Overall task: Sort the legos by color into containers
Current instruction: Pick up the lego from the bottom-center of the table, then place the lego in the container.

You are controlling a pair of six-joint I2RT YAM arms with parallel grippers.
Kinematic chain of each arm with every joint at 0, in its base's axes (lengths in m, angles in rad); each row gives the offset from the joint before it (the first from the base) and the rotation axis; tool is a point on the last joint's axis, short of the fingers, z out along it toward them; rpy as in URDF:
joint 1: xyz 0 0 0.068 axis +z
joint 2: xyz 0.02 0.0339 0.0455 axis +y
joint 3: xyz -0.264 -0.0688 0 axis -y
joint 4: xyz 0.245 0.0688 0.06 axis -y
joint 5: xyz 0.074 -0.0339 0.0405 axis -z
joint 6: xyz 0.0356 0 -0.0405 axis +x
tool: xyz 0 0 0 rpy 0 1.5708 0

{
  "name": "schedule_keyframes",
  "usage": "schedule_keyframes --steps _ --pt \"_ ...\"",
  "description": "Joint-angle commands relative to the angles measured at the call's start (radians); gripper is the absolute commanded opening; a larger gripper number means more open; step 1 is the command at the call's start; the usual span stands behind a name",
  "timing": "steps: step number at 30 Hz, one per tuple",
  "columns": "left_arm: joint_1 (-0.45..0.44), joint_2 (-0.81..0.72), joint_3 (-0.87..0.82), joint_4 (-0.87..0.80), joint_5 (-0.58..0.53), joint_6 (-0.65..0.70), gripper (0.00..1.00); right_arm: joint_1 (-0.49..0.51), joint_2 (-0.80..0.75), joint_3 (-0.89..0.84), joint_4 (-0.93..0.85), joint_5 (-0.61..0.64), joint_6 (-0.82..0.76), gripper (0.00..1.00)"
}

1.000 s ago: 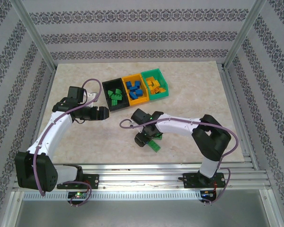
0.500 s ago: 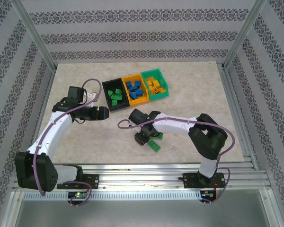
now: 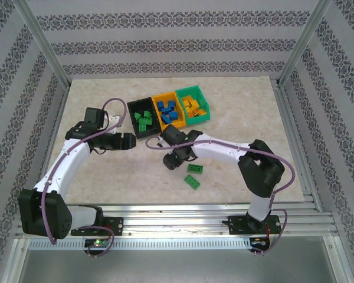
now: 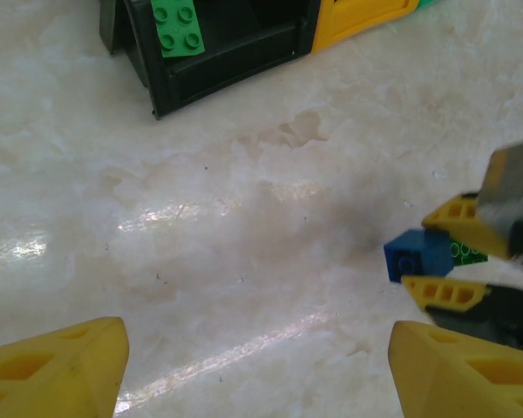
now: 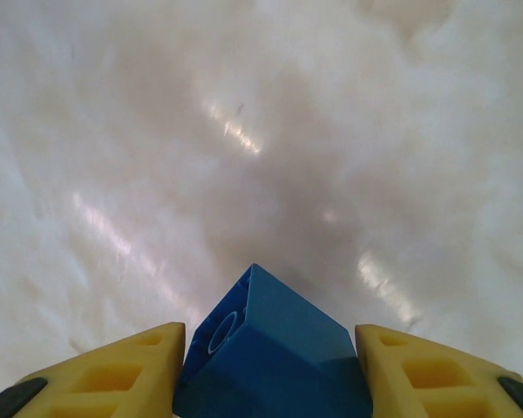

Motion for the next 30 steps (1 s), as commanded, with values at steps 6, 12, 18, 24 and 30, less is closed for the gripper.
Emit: schedule_keyframes --steps 6,12,18,24,30 --pt "0.017 -0.007 0.009 0.007 0.01 -0.005 0.78 -0.179 0.027 0.165 0.201 -0.117 0.065 0.37" --pt "0.017 -0.001 0.009 0.011 0.013 -0.006 0.78 -0.282 0.178 0.376 0.267 -0.114 0.113 0.37" --pt "0.021 0.01 0.011 0.007 0.02 -0.004 0.78 -0.331 0.375 0.649 0.22 -0.143 0.147 0.4" --pt "0.024 -0.004 0.006 0.004 0.007 -0.004 0.79 -0.32 0.397 0.673 0.229 -0.169 0.172 0.58" --pt "0.024 0.001 0.009 0.008 0.022 -0.005 0.79 -0.294 0.218 0.385 0.278 -0.161 0.138 0.59"
